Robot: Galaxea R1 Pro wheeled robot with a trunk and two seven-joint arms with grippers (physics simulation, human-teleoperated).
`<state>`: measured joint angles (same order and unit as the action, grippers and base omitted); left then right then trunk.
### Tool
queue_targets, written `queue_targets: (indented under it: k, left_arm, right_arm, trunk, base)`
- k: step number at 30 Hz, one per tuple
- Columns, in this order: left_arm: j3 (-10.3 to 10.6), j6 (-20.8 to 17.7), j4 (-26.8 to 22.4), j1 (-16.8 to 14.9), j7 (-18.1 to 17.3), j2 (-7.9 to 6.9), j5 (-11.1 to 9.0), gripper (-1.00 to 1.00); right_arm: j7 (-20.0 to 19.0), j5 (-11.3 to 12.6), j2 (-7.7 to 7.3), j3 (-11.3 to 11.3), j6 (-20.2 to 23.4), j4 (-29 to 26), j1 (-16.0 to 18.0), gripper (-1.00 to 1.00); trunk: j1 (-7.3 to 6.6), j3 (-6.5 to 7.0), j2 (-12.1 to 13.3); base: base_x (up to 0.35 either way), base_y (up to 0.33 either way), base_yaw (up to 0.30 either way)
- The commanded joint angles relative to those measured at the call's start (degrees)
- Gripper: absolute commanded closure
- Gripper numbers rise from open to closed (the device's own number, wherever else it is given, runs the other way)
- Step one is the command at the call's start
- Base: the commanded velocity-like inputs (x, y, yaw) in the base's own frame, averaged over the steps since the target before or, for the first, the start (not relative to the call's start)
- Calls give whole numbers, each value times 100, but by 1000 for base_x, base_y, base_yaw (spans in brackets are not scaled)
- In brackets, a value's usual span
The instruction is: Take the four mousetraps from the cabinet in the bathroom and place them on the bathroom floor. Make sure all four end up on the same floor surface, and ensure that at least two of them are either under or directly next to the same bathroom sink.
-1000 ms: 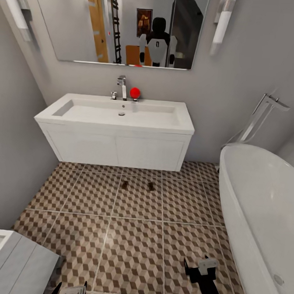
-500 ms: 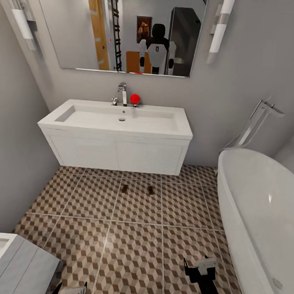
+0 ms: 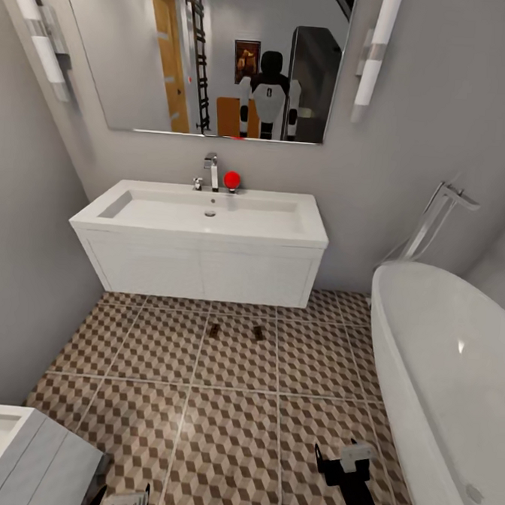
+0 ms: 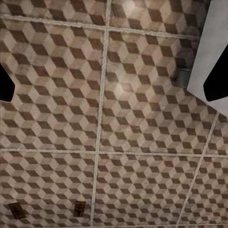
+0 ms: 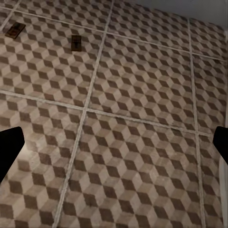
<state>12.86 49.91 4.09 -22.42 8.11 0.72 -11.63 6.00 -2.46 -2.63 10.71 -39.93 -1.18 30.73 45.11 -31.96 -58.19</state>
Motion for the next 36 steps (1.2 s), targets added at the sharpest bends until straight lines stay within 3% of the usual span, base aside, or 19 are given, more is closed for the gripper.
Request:
queue_targets:
  k: [1, 36]
  left_arm:
    - [50, 28, 22, -8, 30, 5, -24, -100]
    - [50, 10, 22, -8, 27, 16, -24, -100]
  right_arm:
    - [60, -27, 0, 46, -7, 4, 2, -100]
    - [60, -27, 35, 46, -7, 5, 0, -100]
  trunk:
    - [-22, 23, 38]
    - [-791, 974, 1442]
  base:
    - [0, 0, 0]
    - [0, 0, 0]
